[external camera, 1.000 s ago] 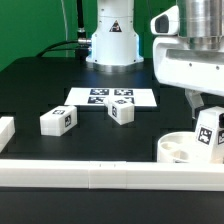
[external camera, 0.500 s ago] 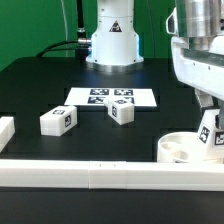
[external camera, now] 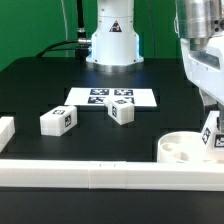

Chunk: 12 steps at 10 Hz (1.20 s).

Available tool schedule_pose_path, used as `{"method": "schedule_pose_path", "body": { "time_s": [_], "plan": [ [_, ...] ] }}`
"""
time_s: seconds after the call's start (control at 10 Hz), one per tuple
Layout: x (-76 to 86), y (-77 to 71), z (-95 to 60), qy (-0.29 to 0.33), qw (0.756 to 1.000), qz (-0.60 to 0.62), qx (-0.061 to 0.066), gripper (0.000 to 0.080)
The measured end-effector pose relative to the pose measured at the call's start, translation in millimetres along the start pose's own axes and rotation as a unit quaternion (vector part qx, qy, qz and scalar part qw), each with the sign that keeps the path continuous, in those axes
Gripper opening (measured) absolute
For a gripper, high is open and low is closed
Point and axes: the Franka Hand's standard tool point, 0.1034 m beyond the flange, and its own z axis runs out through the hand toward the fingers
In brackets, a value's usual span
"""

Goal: Assemble stool

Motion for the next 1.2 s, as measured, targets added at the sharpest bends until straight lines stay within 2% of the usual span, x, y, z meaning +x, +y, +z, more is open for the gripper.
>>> {"method": "schedule_pose_path", "body": {
  "time_s": [0.1, 0.2, 0.3, 0.4, 0.6, 0.8, 0.9, 1.1, 1.2],
  "plan": [
    [0.1, -0.6, -2.7, -0.001, 1.0, -0.016, -0.001, 0.0547],
    [-0.4, -2.8, -7.3, -0.002, 1.0, -0.026, 0.002, 0.0628],
    [-1.1, -5.0, -11.4, -0.002, 0.999, -0.037, 0.005, 0.0643],
    [-1.4, -7.1, -15.2, -0.003, 0.998, -0.062, 0.008, 0.0643],
    [-2.2, -6.3, -13.5, -0.002, 0.997, -0.082, 0.008, 0.0649],
    [-2.4, -6.1, -13.3, -0.002, 0.986, -0.165, 0.007, 0.0648],
    [-4.5, -4.5, -13.1, 0.002, 0.974, -0.227, -0.001, 0.0648],
    [-6.4, -7.8, -16.3, 0.005, 0.947, -0.322, 0.0, 0.0648],
    [-6.2, -10.2, -18.0, 0.01, 0.916, -0.401, -0.001, 0.0648]
  ]
}}
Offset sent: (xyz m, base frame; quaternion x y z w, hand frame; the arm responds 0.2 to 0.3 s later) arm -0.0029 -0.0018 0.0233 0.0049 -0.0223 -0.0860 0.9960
